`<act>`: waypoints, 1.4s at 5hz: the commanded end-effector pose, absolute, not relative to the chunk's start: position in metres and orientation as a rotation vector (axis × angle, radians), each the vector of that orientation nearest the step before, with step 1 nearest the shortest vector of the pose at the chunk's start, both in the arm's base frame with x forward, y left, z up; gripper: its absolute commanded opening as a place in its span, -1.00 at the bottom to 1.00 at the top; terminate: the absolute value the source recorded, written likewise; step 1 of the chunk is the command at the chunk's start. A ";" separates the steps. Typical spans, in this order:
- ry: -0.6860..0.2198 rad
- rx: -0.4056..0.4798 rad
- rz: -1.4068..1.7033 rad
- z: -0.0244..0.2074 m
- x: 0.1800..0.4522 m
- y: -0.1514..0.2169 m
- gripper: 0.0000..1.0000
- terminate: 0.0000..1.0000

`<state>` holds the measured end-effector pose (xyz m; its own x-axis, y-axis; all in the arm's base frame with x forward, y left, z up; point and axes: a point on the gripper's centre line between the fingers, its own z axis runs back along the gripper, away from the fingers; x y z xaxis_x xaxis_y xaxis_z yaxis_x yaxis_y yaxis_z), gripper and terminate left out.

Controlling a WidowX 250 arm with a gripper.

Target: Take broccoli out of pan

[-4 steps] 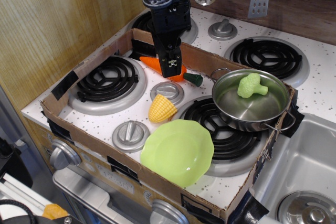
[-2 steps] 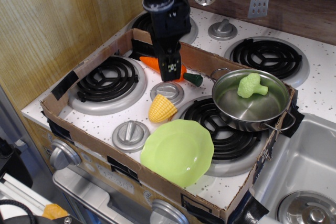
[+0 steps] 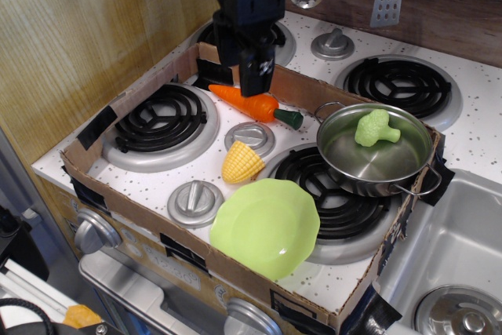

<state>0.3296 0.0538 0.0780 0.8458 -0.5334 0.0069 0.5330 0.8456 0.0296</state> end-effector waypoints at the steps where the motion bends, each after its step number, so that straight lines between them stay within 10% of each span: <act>1: -0.073 0.045 -0.095 0.132 0.344 0.020 1.00 -1.00; 7: -0.226 0.071 0.227 0.094 0.360 -0.067 1.00 -1.00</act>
